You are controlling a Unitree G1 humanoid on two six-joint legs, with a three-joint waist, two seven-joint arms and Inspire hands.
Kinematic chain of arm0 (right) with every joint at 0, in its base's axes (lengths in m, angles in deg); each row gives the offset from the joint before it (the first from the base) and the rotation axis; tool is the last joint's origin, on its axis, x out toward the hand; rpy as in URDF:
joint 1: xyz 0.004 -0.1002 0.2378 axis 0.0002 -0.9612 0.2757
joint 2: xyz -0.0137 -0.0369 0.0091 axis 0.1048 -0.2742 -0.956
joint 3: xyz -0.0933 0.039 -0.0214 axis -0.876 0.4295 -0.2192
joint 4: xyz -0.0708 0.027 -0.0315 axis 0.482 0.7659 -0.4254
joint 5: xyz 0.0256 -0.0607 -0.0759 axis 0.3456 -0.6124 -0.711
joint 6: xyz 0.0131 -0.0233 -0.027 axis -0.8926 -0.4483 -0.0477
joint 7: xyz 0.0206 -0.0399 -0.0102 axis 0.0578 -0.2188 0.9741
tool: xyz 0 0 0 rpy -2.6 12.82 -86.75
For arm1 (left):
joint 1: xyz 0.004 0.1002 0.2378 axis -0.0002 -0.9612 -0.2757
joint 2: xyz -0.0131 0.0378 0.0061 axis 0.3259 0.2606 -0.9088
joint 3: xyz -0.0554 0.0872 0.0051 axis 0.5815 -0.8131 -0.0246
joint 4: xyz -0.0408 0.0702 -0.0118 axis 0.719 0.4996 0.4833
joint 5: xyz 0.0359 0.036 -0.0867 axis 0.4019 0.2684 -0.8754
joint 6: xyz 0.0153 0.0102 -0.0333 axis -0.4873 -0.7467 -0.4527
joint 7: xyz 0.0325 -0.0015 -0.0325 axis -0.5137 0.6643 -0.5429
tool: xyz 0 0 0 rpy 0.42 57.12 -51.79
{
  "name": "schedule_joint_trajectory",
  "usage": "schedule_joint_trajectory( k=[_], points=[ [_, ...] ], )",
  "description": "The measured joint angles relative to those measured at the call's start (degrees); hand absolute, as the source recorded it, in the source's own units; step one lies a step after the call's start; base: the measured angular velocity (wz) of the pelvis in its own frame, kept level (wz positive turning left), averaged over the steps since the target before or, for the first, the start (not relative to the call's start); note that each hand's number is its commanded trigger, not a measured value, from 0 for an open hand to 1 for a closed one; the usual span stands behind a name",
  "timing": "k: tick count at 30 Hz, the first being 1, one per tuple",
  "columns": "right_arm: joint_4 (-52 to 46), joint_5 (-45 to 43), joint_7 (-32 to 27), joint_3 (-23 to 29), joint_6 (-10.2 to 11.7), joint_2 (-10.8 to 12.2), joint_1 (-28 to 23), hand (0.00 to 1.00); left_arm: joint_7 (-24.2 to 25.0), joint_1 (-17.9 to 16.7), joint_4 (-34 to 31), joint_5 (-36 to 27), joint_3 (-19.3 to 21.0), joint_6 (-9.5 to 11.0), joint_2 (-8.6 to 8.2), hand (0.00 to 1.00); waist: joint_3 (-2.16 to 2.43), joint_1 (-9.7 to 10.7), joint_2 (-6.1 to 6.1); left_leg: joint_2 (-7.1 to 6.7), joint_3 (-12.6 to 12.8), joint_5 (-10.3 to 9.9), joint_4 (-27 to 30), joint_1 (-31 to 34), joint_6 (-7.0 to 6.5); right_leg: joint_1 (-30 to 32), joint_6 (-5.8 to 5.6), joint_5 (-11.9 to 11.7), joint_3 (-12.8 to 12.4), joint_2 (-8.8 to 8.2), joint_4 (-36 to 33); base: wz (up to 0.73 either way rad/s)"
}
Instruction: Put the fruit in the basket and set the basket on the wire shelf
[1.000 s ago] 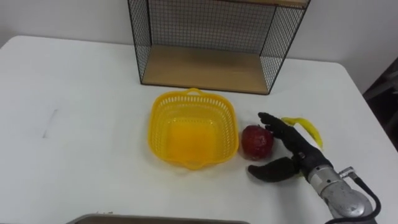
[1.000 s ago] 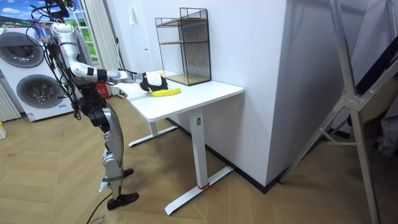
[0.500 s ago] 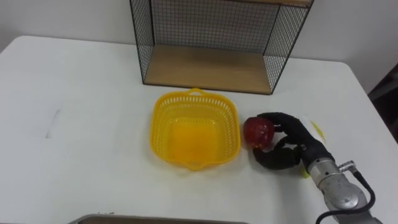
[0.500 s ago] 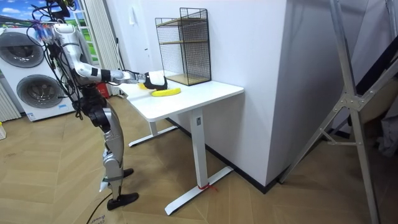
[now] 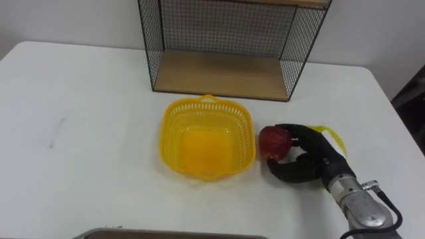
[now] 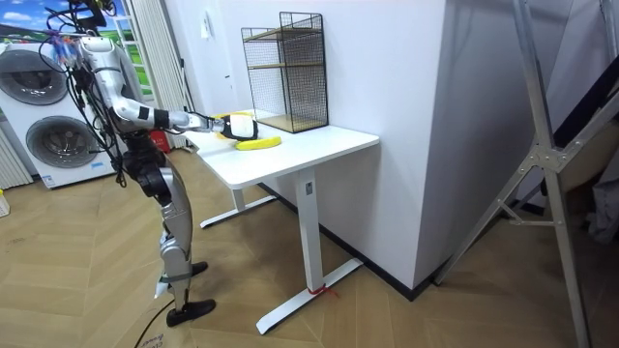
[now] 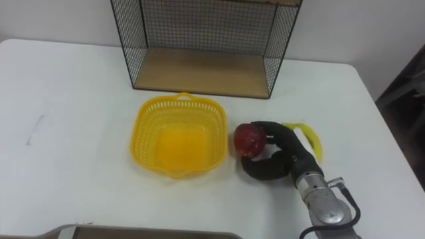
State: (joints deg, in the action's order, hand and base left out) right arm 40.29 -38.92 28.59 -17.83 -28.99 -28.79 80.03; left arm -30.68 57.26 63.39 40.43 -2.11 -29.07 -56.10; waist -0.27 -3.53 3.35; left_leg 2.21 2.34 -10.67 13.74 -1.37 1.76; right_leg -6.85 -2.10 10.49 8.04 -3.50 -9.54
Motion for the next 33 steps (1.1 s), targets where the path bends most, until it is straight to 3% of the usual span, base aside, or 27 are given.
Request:
schedule_joint_trajectory(
  k=[4,8,13,25,29,33],
  points=[
    [-1.3,3.3,-0.6,3.1,0.0,0.9,0.0,1.0,-0.7,0.1,0.7,0.0,0.0,0.1,-0.64,0.0,0.02,0.3,-0.68,-0.01,0.0,0.0,-0.1,-0.4,0.0,-0.1,0.0,0.0,-0.1,0.0,-0.1,0.0],
    [-5.5,5.9,-2.3,6.1,0.0,0.9,0.0,1.0,-1.2,0.1,1.2,0.0,0.1,0.2,-1.67,0.0,-0.3,0.3,-1.56,-0.01,0.3,0.0,-0.7,-1.4,0.0,-0.5,0.0,0.1,-0.2,-0.02,0.0,-0.02],
    [-11.3,8.4,-4.5,7.2,0.1,0.8,0.1,1.0,-1.2,-0.6,1.8,0.0,0.0,0.4,-2.01,0.0,-0.3,0.3,-1.19,-0.01,0.6,0.0,-1.0,-1.8,0.01,-0.5,0.01,0.2,-0.3,-0.1,0.0,-0.03],
    [-22.2,5.4,-4.7,6.4,0.3,0.7,0.3,1.0,-0.9,0.1,1.4,0.0,-0.1,1.0,-2.02,0.0,-0.07,-0.1,-0.99,0.0,0.9,0.0,-1.0,-0.9,0.01,0.8,0.0,0.2,-0.8,-0.05,-0.4,-0.01],
    [-25.0,1.5,-1.7,3.3,0.3,0.4,1.0,1.0,0.4,0.3,1.6,0.0,-0.1,1.2,-1.82,0.0,0.29,-0.4,-0.27,0.01,0.9,0.0,-1.0,-0.8,0.0,0.8,0.03,0.1,-1.0,0.0,-0.4,-0.01],
    [-25.1,-1.1,1.6,0.5,0.1,0.2,1.8,1.0,1.1,0.9,1.6,0.0,-0.6,1.3,-1.82,0.0,0.24,-1.2,0.18,0.03,1.0,0.0,-1.1,-0.8,0.0,0.8,0.04,0.1,-1.3,0.03,-0.5,0.0]
  ],
)
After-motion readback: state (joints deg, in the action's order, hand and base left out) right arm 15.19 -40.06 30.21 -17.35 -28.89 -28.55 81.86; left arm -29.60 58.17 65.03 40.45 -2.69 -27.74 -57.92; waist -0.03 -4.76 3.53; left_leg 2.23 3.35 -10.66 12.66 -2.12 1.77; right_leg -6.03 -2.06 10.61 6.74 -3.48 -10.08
